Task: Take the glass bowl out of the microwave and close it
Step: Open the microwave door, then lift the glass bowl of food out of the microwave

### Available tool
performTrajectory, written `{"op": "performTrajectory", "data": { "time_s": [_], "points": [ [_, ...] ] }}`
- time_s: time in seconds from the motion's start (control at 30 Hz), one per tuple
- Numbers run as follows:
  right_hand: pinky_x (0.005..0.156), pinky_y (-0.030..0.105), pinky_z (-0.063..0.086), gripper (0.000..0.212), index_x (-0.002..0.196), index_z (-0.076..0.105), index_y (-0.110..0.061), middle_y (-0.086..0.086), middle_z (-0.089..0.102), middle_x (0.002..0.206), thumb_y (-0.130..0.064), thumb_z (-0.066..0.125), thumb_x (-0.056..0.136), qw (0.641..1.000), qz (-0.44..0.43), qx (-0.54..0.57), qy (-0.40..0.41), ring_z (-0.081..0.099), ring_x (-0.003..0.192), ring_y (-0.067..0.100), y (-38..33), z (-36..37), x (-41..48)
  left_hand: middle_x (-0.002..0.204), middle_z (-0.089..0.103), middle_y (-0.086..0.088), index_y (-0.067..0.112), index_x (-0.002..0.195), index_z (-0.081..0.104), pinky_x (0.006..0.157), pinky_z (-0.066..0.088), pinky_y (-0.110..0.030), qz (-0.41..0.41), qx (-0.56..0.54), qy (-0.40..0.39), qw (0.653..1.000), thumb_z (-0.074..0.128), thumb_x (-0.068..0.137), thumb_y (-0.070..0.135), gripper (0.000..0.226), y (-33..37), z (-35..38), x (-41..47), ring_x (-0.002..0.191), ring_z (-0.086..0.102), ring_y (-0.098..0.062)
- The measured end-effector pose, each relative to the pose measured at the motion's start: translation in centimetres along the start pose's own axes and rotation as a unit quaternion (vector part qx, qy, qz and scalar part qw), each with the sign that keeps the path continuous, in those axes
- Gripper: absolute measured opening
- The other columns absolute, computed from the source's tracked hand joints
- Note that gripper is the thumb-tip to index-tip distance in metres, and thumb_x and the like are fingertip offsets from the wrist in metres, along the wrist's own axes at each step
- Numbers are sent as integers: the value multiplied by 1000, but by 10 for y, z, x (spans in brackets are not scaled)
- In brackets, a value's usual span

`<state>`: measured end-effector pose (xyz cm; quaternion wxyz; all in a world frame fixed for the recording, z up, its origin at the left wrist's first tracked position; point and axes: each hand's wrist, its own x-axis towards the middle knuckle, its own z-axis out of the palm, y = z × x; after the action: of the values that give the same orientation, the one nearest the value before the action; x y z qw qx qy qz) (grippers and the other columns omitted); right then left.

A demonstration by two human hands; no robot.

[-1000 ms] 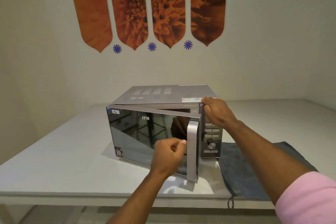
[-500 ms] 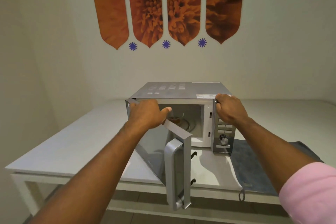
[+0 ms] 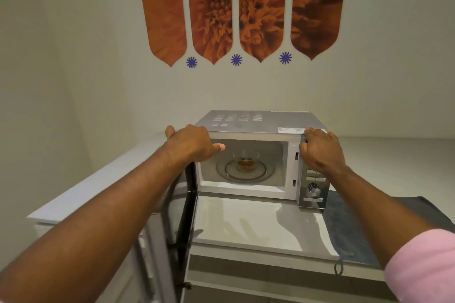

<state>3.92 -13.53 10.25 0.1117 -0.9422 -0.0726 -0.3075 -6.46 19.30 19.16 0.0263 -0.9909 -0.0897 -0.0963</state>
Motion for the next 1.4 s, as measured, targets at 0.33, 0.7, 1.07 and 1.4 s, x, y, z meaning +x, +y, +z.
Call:
{"op": "performTrajectory", "data": {
  "time_s": [0.33,0.7,1.07,1.4],
  "points": [
    [107,51,44,45,118,63,-7,13,71,118,-31,35,92,999,5,-13,51,63,109,31,1,18,0,104,63,2,21,111,59,107,31,-53,-35,37,-28,998,45,94,77,60,-32,4,11,106,55,-24],
    [118,51,37,48,129,59,-8,14,68,131,-36,39,95,996,-18,1,88,61,124,34,12,36,1,111,59,-1,17,119,66,106,32,-56,-75,24,31,996,45,93,79,70,-17,12,12,100,50,-24],
    [120,50,33,53,138,55,-9,16,64,139,-37,42,95,991,-40,28,124,58,130,36,18,46,2,92,66,-9,9,138,51,113,32,-59,-127,32,160,979,42,94,79,84,5,35,-7,100,69,-33],
    [113,8,21,60,159,38,-15,5,43,162,-24,51,101,929,-23,368,39,33,139,1,-55,131,-46,103,70,11,17,122,76,85,47,-26,-53,-550,113,826,67,99,37,31,74,161,56,105,68,-14]
  ]
}}
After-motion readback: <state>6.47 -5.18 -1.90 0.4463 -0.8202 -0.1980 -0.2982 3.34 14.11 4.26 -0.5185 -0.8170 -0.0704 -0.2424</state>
